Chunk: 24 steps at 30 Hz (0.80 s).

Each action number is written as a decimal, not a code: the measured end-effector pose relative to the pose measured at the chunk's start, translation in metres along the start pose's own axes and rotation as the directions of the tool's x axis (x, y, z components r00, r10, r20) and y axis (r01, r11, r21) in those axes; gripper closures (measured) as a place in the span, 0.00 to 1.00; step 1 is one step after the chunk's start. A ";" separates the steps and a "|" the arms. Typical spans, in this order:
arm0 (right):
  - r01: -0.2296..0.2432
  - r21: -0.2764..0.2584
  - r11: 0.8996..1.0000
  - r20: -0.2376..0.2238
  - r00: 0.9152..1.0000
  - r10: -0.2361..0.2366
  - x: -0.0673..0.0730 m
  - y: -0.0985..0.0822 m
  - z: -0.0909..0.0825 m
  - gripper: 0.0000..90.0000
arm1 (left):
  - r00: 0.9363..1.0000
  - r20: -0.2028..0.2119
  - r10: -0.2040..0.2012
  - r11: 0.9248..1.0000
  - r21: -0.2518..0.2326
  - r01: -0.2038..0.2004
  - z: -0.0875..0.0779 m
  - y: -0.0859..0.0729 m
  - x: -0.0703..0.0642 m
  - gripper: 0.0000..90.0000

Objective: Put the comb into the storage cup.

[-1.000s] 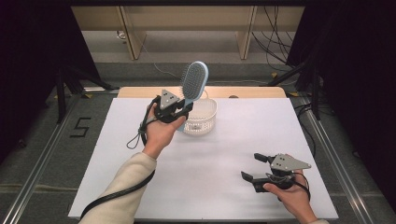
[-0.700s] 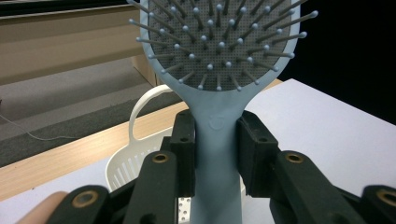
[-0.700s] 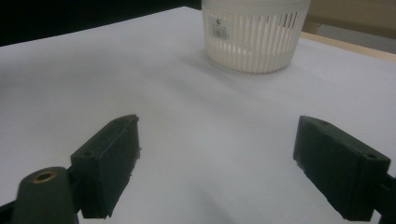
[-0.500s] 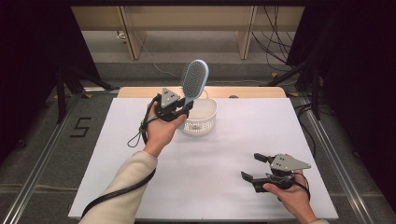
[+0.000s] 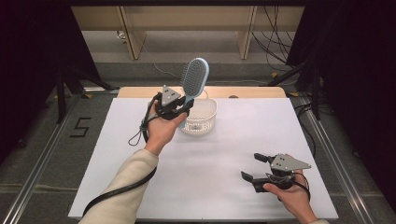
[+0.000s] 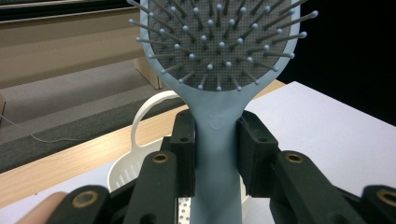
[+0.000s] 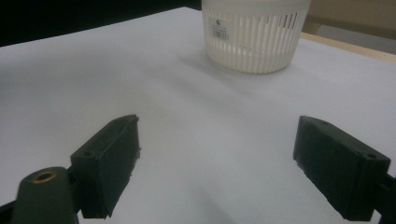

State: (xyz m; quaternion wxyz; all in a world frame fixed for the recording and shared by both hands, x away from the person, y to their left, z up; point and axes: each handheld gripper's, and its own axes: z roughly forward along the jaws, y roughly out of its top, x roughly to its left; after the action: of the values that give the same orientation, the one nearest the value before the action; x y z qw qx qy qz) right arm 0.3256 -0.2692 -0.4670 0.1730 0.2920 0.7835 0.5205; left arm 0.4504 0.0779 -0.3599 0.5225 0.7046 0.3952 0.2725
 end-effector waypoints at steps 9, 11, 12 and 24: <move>0.000 0.000 1.000 0.000 1.000 0.000 0.000 0.000 0.000 0.17 | 1.000 0.002 0.003 1.000 -0.001 -0.003 0.002 0.002 0.000 0.78; 0.000 0.000 1.000 0.000 1.000 0.000 0.000 0.000 0.000 0.17 | 1.000 0.001 0.002 1.000 -0.001 -0.002 0.003 0.002 0.000 0.78; -0.001 0.000 1.000 0.000 1.000 0.001 0.000 0.000 0.000 0.17 | 1.000 0.001 0.002 1.000 0.000 -0.002 0.003 0.002 0.000 0.78; -0.001 0.000 1.000 0.000 1.000 0.001 0.000 0.000 0.000 0.17 | 1.000 -0.001 0.002 1.000 0.000 -0.002 0.006 0.004 0.001 0.78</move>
State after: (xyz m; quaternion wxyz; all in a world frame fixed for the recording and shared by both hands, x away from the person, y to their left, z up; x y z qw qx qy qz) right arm 0.3256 -0.2693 -0.4670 0.1729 0.2922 0.7834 0.5206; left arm 0.4562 0.0749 -0.3582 0.5224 0.7047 0.3948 0.2732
